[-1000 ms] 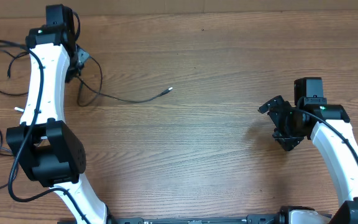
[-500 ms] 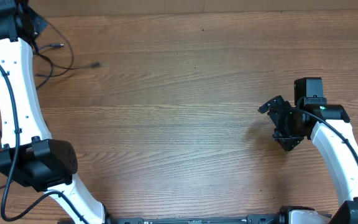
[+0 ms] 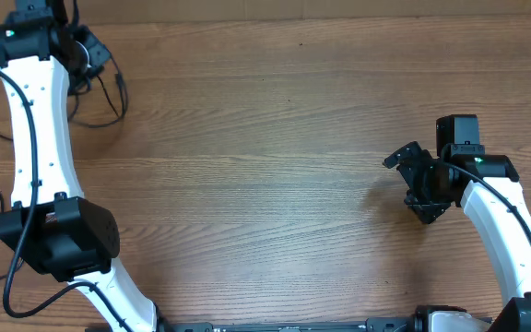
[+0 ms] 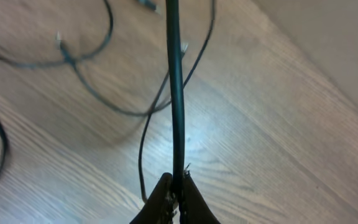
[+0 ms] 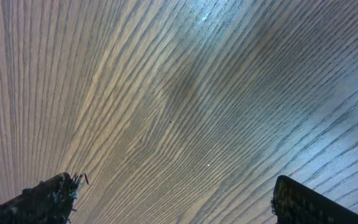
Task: Untangle cables
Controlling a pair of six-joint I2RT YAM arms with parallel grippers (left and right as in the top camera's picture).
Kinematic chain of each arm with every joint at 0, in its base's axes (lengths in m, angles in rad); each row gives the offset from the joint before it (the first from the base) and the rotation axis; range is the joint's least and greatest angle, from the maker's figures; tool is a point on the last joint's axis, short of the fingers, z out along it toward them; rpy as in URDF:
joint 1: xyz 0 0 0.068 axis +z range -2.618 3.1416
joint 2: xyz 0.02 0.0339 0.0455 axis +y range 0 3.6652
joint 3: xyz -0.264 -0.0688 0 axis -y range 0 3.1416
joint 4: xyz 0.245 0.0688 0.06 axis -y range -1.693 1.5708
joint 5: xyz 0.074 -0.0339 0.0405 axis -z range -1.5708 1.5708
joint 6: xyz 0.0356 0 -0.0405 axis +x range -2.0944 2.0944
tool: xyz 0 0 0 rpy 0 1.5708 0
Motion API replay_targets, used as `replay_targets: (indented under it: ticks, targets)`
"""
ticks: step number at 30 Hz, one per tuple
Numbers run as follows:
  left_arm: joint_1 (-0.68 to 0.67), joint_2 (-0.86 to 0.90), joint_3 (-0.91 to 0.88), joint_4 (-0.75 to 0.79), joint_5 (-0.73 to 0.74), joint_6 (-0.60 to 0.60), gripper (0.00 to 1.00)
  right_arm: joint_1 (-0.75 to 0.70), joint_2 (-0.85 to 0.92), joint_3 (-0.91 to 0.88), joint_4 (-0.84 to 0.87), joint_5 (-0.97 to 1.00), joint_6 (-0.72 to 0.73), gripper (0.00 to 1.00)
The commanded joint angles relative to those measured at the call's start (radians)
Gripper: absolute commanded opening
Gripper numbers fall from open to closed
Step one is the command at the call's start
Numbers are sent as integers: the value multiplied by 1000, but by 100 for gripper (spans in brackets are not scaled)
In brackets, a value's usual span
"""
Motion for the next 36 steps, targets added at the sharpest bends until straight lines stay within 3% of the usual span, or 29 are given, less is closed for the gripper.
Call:
replay_targets:
  ticks: [1,5,12,18,23,29,36]
  targets:
    - [-8,4,-61,2,106,-142,4,4,-12,-4,3,6,-6,100]
    - [-32,4,-97,40,306,-249,4,4,-12,-4,3,6,-6,100]
    - [-124,3,-95,109,325,-359,4,4,-12,-5,3,6,-6,100]
    - [-190,3,-82,233,429,-358,4,4,-12,-5,3,6,-6,100]
    - [-185,3,-76,177,251,-357,4,4,-12,-5,3,6,-6,100]
    - [-135,3,-80,2,-185,-358,5,4,-12,-5,3,6,-6,100]
    - [-65,3,-107,-36,-283,-358,9,4,-12,-4,3,6,-6,100]
